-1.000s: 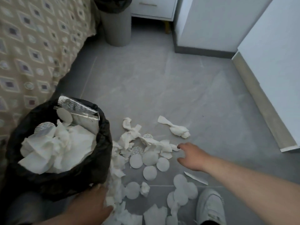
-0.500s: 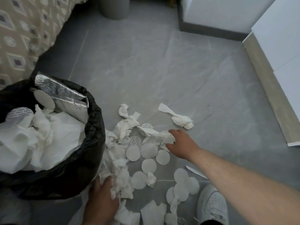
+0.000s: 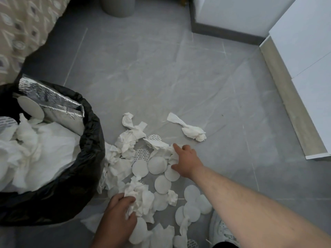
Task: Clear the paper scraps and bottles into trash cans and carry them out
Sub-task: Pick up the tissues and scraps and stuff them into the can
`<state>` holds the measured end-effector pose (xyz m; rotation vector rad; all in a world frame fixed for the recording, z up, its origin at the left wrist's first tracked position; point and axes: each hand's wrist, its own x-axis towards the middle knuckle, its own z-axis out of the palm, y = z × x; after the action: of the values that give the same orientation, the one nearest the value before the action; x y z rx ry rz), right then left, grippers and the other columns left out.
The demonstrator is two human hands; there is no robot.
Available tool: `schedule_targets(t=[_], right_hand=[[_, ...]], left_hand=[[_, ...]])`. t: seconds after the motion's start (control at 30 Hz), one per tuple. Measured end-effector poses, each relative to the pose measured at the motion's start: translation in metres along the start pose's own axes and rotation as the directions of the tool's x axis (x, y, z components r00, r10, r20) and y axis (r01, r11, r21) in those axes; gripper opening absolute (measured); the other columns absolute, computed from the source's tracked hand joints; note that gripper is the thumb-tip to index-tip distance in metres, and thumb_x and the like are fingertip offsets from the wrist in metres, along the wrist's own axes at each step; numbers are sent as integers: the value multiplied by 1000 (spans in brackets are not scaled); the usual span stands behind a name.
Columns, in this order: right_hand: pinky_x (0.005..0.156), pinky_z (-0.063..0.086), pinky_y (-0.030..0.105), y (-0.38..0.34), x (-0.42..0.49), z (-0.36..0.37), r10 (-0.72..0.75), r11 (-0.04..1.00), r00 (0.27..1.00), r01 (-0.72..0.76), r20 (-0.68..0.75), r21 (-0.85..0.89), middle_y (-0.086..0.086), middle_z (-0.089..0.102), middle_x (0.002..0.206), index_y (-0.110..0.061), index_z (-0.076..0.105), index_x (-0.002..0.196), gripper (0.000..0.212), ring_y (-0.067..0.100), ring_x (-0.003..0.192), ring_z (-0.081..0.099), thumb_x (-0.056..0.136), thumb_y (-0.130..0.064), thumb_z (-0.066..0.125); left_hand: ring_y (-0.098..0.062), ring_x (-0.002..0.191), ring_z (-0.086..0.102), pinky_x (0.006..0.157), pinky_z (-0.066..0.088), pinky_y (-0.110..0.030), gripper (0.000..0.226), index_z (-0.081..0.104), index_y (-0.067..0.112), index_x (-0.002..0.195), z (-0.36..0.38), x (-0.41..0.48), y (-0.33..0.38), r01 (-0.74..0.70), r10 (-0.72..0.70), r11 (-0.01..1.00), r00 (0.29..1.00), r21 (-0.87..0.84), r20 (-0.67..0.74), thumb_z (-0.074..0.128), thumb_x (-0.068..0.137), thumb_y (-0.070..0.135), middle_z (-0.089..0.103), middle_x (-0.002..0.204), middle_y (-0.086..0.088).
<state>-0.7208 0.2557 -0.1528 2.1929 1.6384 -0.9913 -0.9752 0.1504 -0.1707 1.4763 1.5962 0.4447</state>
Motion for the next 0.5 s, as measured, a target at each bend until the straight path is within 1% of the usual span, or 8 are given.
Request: schedule_targets(t=[0.03, 0.1, 0.17, 0.2, 0.27, 0.37, 0.43, 0.5], right_hand=[[101, 39, 38, -1, 0, 3, 4, 1000, 1000, -4, -12, -3, 10, 31, 136, -27, 32, 142, 67, 32, 125, 33, 83, -29, 64], [95, 40, 36, -3, -1, 9, 6, 1000, 1000, -5, -31, 28, 11, 36, 126, -20, 49, 123, 40, 33, 117, 39, 84, -23, 59], [87, 41, 33, -4, -3, 14, -11, 999, 1000, 11, 7, 30, 13, 45, 117, -17, 56, 98, 14, 33, 109, 48, 85, -20, 52], [83, 40, 30, -4, -4, 15, -31, 999, 998, 30, 45, 19, 14, 50, 113, -18, 55, 87, 6, 33, 107, 52, 85, -20, 49], [75, 35, 25, 0, -7, 15, -46, 999, 995, 46, 84, 0, 15, 59, 109, -18, 54, 78, 9, 32, 104, 57, 85, -17, 48], [68, 33, 24, 6, -19, 5, -61, 998, 997, 60, 52, 20, 13, 65, 98, -23, 42, 61, 26, 27, 92, 59, 83, -10, 49], [67, 34, 25, 10, -25, 2, -48, 997, 998, 46, 30, 54, 12, 63, 95, -26, 38, 60, 28, 25, 87, 58, 82, -12, 49], [70, 40, 28, 10, -32, 5, -66, 996, 997, 63, 51, 60, 11, 56, 103, -24, 46, 72, 14, 29, 95, 59, 81, -15, 50]], left_hand=[[2, 94, 49, 79, 31, 5, 44, 59, 47, 94, 0, 0, 3, -3, 3, 1000, 1000, -14, 9, 62, 57, 24, 50, 103, 18], [5, 93, 49, 79, 32, 3, 33, 67, 44, 83, -2, 2, 8, -6, 6, 1000, 1000, -25, 23, 63, 58, 23, 53, 104, 9], [3, 93, 51, 79, 33, 0, 31, 66, 37, 86, -3, 3, 13, -2, 3, 1000, 999, -24, 44, 64, 60, 20, 53, 108, 4], [5, 94, 52, 79, 32, 2, 33, 62, 41, 85, -4, 4, 16, -8, 10, 999, 999, -32, 44, 64, 61, 19, 52, 108, 7], [14, 98, 48, 80, 30, 6, 37, 55, 48, 84, -6, 7, 24, -50, 51, 997, 998, -55, 21, 62, 61, 20, 50, 108, 15], [22, 100, 44, 80, 31, 6, 41, 57, 43, 86, -9, 8, 38, -109, 110, 991, 994, -79, 10, 69, 67, 8, 47, 107, 21], [24, 100, 42, 80, 30, 6, 44, 60, 37, 88, -10, 11, 44, -136, 136, 987, 991, -83, 0, 70, 68, -1, 47, 107, 22], [26, 99, 41, 81, 28, 8, 45, 60, 36, 88, -9, 13, 45, -145, 145, 986, 989, -81, -17, 72, 67, -1, 47, 107, 22]])
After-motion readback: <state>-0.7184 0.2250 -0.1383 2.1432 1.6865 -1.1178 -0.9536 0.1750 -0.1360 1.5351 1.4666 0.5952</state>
